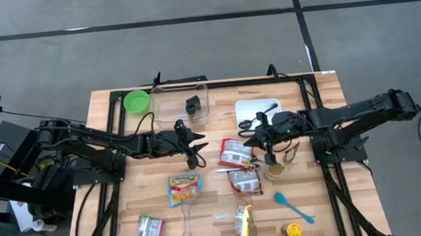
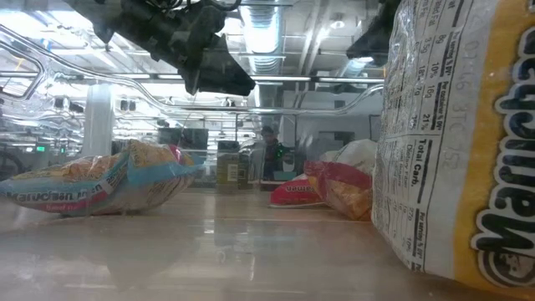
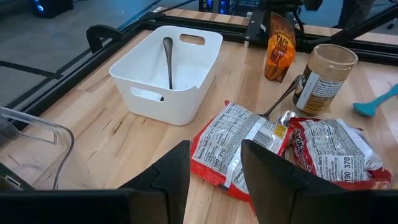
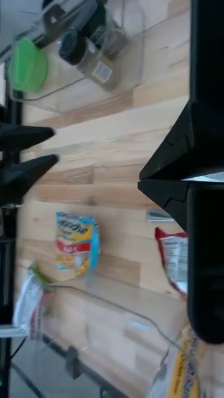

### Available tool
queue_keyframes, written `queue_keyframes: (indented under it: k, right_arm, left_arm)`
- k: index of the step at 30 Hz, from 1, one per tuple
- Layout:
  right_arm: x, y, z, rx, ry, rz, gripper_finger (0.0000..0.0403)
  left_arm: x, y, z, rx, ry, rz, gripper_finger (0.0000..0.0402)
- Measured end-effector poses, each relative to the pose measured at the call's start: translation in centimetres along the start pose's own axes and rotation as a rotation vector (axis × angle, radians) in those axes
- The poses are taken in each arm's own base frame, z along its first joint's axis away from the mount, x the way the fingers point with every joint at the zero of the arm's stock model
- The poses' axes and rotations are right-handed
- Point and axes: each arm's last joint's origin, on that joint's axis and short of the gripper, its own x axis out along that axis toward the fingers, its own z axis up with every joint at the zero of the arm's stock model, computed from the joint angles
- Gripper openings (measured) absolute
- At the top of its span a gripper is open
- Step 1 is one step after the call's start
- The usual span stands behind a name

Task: Pick & Place Food Item
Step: Put the blue noodle pack into the bottom transparent bin

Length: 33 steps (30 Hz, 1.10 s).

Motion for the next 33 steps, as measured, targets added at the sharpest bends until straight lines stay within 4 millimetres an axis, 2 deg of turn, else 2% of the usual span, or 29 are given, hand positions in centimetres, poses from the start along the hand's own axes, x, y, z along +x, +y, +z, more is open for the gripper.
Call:
queue_keyframes:
  k: [17,24,33]
  right_arm:
    - [0.2,-0.1,-0.6,0.009,0.057,-0.004,0.0]
    - [0.2,0.1,-0.6,0.003,0.059,0.006,0.0]
    - [0.2,0.1,-0.6,0.003,0.062,0.006,0.0]
  left_arm:
    - [0.0,0.0,-0.1,-0.002,0.011,-0.011,0.0136]
    - [-0.1,-0.3,-0.9,0.039,0.114,-0.159,0.0136]
    - [-0.3,-0.2,-2.4,0.106,0.267,-0.186,0.0136]
